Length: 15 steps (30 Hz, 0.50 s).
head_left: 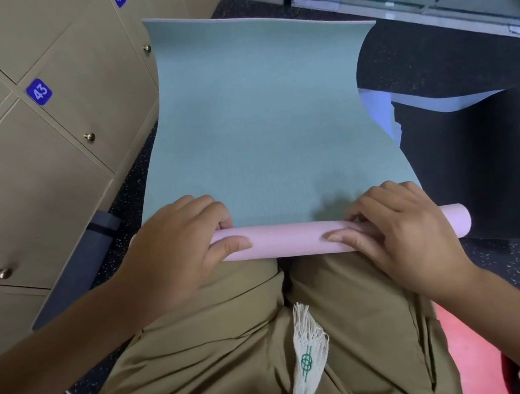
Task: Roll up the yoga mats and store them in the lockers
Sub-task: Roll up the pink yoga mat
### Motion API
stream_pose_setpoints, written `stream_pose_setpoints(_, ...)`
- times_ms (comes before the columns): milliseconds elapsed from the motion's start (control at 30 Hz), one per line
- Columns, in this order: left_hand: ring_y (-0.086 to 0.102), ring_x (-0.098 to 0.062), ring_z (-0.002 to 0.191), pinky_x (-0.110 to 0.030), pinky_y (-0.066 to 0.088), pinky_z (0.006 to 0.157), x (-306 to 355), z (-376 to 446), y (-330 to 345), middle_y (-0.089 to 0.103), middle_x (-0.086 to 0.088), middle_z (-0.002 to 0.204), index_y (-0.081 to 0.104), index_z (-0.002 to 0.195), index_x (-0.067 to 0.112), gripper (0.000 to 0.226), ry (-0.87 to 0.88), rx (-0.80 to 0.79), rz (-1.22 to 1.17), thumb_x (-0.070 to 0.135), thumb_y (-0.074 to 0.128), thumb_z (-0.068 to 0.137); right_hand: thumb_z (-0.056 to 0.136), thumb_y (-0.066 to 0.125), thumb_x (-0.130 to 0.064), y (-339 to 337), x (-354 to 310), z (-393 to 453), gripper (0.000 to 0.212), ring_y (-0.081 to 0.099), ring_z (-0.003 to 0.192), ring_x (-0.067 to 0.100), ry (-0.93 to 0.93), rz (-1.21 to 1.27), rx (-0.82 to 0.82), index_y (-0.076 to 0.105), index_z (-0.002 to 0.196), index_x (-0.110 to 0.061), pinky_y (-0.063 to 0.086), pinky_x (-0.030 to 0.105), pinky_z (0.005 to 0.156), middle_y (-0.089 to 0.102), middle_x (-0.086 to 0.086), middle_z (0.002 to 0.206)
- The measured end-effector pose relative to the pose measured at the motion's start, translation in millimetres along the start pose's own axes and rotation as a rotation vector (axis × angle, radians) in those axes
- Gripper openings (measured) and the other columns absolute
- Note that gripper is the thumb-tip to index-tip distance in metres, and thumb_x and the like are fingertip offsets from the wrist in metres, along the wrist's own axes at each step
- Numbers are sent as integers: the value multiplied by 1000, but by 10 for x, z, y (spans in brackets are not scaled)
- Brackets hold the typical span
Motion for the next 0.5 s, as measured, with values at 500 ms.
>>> stream_pose_setpoints(500,57,-23,87,-34,44,78,147,57,-65,68,2,96,72,96,10,46,64,180,-12,54,62,92,74,64,-66,378,404,391,39,54,87,6,348,524,-497,68,79,-28,39,14,71,62,-17,85)
Point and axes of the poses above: each hand's wrist, its own z-axis towards the middle knuckle, its own y-axis out of the palm, x = y × z, the point moved 9 cm from there along z, towards the middle knuckle
